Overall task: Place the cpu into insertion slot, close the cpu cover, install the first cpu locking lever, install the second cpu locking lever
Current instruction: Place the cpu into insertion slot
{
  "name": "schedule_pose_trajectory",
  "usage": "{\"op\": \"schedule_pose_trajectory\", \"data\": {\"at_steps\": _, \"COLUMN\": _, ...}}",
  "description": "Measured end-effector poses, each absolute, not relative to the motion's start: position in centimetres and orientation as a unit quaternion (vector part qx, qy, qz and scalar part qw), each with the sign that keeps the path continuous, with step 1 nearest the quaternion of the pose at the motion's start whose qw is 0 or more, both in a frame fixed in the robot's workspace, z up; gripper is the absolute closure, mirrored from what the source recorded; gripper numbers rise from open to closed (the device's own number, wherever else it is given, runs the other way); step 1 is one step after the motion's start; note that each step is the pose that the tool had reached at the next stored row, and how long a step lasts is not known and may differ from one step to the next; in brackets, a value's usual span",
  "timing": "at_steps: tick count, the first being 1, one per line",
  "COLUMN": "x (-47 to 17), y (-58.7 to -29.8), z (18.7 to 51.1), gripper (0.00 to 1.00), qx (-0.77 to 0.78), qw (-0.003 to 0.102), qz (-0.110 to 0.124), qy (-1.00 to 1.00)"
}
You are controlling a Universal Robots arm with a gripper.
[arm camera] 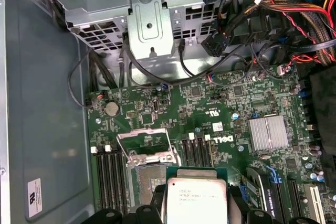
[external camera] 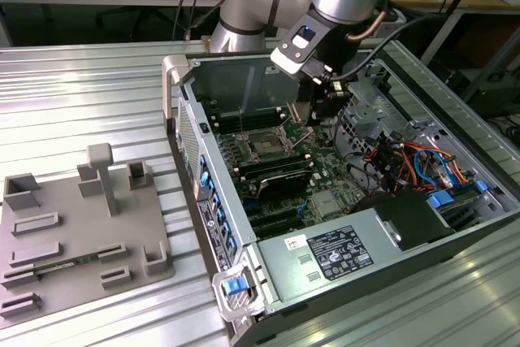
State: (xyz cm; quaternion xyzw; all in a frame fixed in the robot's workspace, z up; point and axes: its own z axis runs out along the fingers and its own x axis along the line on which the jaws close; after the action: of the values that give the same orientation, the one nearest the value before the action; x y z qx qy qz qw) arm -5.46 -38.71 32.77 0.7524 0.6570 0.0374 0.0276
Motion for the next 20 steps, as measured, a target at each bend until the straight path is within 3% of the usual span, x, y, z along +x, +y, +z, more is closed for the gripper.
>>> {"op": "schedule_pose_trajectory", "data": {"at_steps": 20, "x": -5.47, "y": -38.92, "z": 32.07, "gripper": 0.45, "qx": 0.752, "qw": 0.027, "qz": 0.038, "qy": 0.657}}
